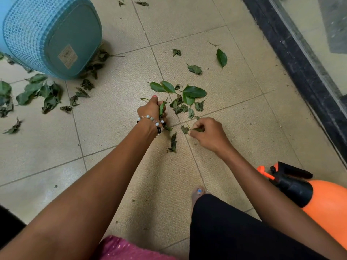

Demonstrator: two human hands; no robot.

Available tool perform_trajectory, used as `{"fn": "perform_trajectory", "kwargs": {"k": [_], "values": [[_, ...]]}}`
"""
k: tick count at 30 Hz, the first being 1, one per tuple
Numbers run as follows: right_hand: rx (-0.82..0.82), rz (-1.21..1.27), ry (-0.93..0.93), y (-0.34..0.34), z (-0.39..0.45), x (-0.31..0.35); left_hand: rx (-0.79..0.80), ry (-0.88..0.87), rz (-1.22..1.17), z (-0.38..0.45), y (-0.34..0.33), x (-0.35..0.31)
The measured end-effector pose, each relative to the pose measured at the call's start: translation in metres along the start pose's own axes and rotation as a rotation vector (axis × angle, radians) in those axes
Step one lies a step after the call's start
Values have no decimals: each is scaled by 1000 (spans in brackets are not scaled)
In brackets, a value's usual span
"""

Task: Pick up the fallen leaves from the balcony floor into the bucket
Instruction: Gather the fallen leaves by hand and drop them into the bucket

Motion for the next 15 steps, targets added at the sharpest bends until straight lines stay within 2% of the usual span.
{"fn": "perform_trajectory", "kwargs": {"k": [3, 12, 15], "values": [[-22, -69, 174, -14, -2, 19, -9, -12, -6, 1, 5, -2], [262, -584, 462, -83, -26, 9, 13, -8, 1, 4, 6, 0], [220, -669, 620, -74, -35, 17, 32, -6, 11, 1, 4, 0]]}}
Point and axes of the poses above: each hand's wrist, its own z-axis towards the middle knuckle, its own y-axis out of the back of the hand, x = y × z, the point moved 5 cm from there along z, towards the middle knuckle, and after that the axes turned 1 degree about y, right-handed, at the moved point
